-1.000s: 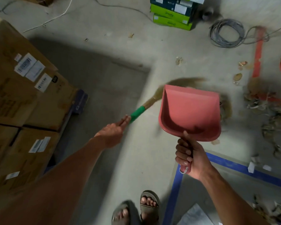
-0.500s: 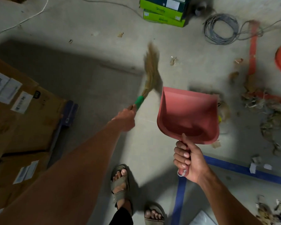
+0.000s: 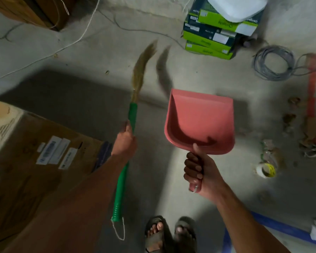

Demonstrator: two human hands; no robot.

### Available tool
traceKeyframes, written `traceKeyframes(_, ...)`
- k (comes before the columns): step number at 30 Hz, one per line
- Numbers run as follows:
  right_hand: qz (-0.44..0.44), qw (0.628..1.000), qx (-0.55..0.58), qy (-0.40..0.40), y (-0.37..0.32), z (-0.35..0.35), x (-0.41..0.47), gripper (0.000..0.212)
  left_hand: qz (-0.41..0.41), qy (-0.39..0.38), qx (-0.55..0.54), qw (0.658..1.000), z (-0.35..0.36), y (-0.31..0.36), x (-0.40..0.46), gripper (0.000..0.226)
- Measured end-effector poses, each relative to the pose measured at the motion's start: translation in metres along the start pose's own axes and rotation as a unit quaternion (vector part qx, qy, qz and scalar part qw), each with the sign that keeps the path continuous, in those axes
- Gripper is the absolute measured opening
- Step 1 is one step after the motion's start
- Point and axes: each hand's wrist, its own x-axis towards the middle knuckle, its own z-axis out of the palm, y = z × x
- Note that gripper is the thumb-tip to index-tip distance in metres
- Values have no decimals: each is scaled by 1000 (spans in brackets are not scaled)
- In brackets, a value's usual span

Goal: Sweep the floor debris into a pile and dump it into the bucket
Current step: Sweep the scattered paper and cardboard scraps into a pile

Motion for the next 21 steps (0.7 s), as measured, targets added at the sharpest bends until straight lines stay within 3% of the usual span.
traceKeyframes(3,9,1000,5,-29,-10,22,27,51,-124,50,-110,985,-11,-12,52,61)
traceKeyframes(6,23,999,0,-37,-22,25,56,49,-229,87,-117,962,-22,-20,104,72)
traceKeyframes(10,36,998,-22,-35,-44,16,95,47,-226,26,-71,971,-25,-44,155,69)
traceKeyframes(14,38,998,-39,-15,-69,8,118,47,-153,-43,-21,987,-2,-67,171,53)
traceKeyframes(18,46,998,-37,8,-91,17,125,49,-60,-51,35,996,6,-43,136,72)
traceKeyframes(21,59,997,-52,10,-109,33,125,52,-37,-2,24,999,7,-30,121,77)
